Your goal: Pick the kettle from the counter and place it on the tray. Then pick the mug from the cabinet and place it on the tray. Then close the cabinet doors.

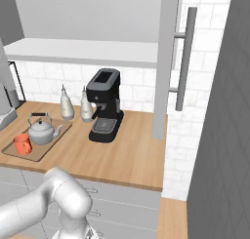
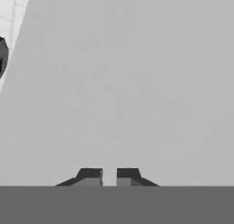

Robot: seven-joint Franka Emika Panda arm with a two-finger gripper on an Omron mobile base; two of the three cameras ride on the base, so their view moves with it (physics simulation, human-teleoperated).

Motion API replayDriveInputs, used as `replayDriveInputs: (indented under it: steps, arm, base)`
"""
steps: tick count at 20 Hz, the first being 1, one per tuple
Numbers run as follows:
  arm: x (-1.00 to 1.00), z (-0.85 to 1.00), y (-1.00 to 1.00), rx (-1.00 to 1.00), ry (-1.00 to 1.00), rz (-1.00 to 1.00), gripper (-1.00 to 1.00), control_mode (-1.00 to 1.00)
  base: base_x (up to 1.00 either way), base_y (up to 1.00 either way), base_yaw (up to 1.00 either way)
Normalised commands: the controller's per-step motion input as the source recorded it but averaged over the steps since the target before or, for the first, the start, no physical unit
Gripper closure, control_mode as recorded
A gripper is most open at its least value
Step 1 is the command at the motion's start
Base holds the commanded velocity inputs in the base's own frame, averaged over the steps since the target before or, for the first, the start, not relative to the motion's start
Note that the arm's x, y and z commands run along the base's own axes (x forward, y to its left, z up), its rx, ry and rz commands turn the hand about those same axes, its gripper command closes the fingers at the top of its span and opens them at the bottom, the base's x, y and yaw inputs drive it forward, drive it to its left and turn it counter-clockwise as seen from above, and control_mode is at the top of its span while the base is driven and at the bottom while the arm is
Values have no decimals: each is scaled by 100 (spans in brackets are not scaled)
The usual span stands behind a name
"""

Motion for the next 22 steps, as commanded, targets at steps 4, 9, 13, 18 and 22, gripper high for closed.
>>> replayDriveInputs:
  steps: [4,9,13,18,22]
  arm:
    - [73,61,-51,-1,51,10,100,-100]
    - [62,67,-36,0,48,19,100,-100]
    - [88,6,-59,0,31,21,100,-100]
    - [93,-16,-81,0,16,17,100,-100]
    - [100,-12,-92,5,17,15,100,-100]
  base:
    - [0,0,0]
    - [0,0,0]
    - [0,0,0]
    - [0,0,0]
    - [0,0,0]
